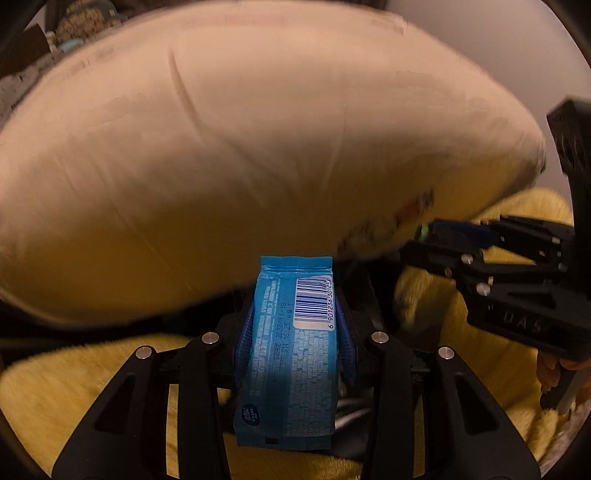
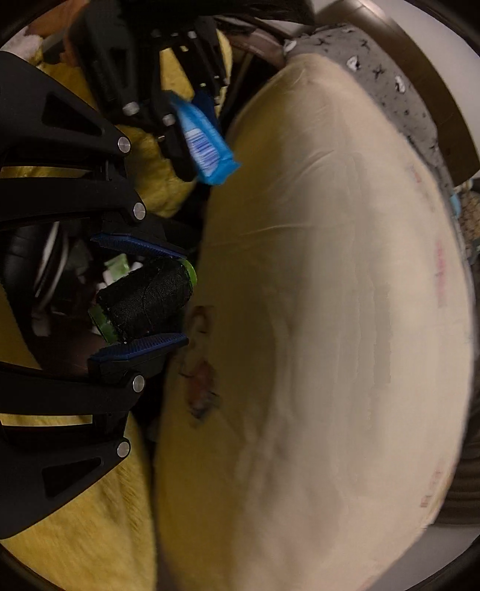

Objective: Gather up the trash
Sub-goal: 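Lower the wipes pack and thread spool into the bin and open both tools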

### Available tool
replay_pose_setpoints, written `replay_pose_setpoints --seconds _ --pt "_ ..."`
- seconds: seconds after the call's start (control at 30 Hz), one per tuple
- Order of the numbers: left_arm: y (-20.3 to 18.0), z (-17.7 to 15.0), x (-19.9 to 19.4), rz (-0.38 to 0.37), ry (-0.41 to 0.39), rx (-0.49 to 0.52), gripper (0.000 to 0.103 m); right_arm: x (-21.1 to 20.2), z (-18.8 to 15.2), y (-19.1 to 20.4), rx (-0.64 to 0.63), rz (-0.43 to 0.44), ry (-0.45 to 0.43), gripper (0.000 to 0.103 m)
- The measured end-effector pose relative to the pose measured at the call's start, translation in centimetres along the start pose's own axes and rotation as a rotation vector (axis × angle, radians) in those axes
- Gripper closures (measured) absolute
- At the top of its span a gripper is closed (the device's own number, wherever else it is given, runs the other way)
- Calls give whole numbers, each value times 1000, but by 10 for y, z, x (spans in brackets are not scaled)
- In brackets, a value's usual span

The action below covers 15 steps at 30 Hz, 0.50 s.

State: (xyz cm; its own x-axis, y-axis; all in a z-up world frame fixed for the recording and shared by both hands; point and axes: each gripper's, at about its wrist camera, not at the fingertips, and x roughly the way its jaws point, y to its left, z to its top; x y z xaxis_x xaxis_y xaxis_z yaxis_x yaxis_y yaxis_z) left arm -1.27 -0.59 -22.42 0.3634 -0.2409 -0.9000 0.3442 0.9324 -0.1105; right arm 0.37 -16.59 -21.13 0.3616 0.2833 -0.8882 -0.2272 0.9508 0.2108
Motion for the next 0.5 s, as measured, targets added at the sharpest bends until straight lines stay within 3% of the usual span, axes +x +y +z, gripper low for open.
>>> replay_pose_setpoints --seconds 0.23,0.5 --pt "4 -22 47 -9 152 -24 66 25 -4 -5 29 22 87 62" --pt "5 -27 63 -24 206 -24 64 40 -6 -6 23 20 135 60"
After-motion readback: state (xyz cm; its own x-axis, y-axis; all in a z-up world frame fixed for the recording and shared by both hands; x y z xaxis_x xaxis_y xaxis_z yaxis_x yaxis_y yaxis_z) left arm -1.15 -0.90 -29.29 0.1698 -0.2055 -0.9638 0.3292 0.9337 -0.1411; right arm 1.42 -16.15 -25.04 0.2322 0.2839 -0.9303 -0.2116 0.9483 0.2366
